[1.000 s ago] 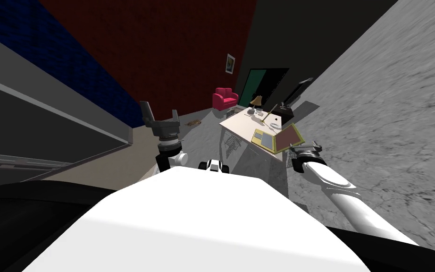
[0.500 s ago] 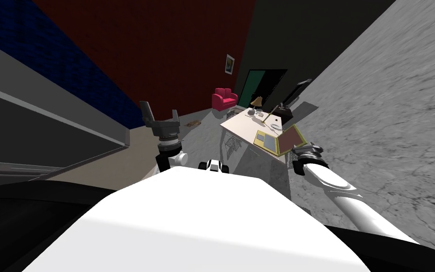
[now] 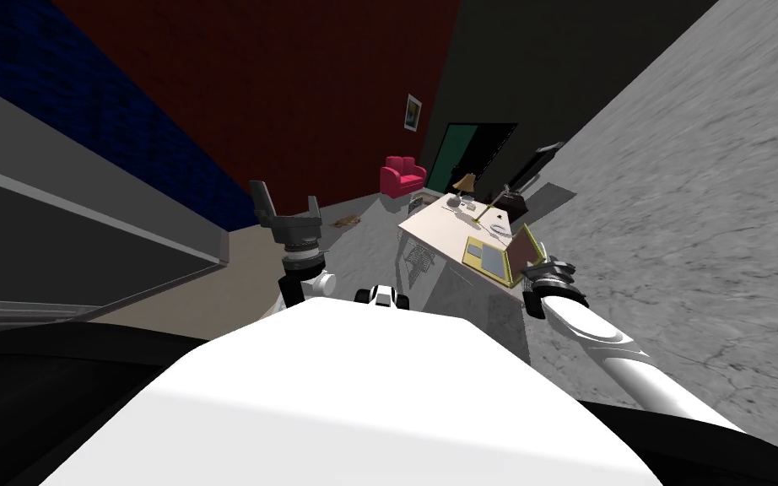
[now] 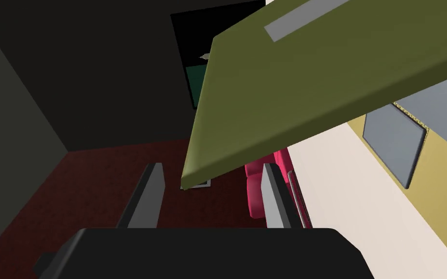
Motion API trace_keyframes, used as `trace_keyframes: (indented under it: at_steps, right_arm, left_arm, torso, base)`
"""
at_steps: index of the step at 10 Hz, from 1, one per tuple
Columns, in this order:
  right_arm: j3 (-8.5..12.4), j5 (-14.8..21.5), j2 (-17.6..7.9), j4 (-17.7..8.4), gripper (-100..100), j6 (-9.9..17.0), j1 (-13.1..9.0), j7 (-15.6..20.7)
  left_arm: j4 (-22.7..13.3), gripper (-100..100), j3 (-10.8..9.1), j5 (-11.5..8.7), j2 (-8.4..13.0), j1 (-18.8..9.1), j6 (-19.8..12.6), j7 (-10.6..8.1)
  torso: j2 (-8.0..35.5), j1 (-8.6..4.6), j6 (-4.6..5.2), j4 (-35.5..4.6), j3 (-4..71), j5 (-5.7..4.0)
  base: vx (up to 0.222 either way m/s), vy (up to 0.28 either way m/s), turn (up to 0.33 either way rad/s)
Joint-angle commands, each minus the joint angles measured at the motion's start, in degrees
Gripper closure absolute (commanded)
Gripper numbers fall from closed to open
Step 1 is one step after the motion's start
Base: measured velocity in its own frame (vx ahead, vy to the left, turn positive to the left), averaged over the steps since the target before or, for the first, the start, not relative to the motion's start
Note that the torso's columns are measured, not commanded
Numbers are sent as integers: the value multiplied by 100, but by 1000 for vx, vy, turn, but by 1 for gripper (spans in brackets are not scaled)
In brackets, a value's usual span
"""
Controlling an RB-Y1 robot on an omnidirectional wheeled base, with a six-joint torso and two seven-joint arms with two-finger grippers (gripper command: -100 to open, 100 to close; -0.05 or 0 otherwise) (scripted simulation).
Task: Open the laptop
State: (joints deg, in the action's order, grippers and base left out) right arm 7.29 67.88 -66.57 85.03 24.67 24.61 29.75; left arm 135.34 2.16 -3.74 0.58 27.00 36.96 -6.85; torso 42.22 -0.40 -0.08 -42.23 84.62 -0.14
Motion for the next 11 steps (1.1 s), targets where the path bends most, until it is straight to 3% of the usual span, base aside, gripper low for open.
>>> trace_keyframes:
  at_steps: [1,6,9,10,11]
  right_arm:
    - [-183,376,46,17,100,286,194,293]
    - [-488,1002,122,46,100,762,518,781]
    - [-610,1252,152,58,100,953,647,976]
    - [-583,1176,151,56,100,880,618,906]
    - [-775,1475,309,-18,100,1150,708,1181]
  left_arm:
    - [0,0,0,0,0,0,0,0]
    - [0,0,0,0,0,0,0,0]
    - [0,0,0,0,0,0,0,0]
    - [0,0,0,0,0,0,0,0]
    - [0,0,0,0,0,0,0,0]
  torso:
    - [-4,8,9,2,-2,-4]
    - [2,32,7,-4,-2,14]
    - [16,44,9,-12,-9,25]
    - [9,51,8,-11,-6,26]
    - [17,49,7,-14,-9,30]
  base:
    - [111,76,28]
    - [81,48,12]
    - [54,36,11]
    - [34,22,0]
    - [69,6,34]
